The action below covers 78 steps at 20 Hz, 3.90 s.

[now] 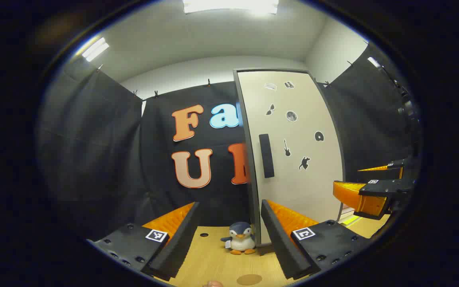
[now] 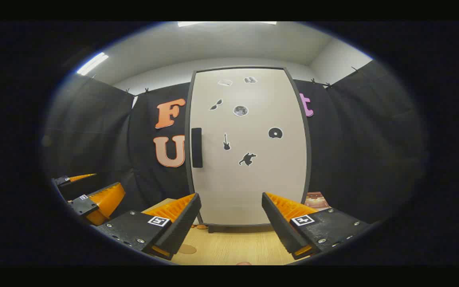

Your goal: Open the cabinet door with the right hand, grasp the bottle in the cabinet with the left hand and place it on the coaster, then close the cabinet door with the right hand.

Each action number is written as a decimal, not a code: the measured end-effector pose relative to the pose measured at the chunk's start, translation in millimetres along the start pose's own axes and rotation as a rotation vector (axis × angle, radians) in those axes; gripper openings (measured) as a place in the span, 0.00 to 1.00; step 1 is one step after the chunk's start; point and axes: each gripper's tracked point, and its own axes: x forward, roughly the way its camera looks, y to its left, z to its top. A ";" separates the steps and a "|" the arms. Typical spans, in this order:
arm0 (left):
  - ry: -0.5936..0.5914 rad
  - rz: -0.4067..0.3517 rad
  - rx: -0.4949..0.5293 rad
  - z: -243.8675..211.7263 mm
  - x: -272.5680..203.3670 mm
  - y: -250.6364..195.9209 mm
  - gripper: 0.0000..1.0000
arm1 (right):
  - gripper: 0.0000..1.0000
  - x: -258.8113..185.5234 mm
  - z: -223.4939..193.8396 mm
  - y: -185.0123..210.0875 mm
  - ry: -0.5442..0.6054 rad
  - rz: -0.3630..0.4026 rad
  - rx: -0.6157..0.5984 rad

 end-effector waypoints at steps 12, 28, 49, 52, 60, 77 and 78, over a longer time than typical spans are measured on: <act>0.058 -0.023 -0.072 -21.7 7.2 15.0 0.98 | 0.95 -10.8 7.7 7.4 -0.036 -0.064 -0.188; 0.066 0.023 -0.081 -30.4 39.2 56.5 0.98 | 0.95 69.9 30.0 67.7 -0.053 0.024 -0.178; 0.145 0.072 -0.107 -73.6 60.3 123.9 0.98 | 0.82 220.8 64.6 103.6 -0.063 -0.079 -0.088; 0.150 0.077 -0.107 -75.3 58.6 129.8 0.98 | 0.62 229.5 60.8 106.6 -0.040 -0.063 -0.036; 0.166 0.102 -0.093 -80.7 45.3 141.1 0.98 | 0.28 230.3 57.1 104.7 -0.053 -0.065 0.022; 0.166 0.188 -0.137 -78.9 31.3 162.9 0.98 | 0.17 117.0 60.3 79.7 -0.109 -0.014 0.083; 0.163 0.188 -0.135 -78.3 30.7 162.3 0.99 | 0.17 108.2 61.1 76.3 -0.104 -0.006 0.087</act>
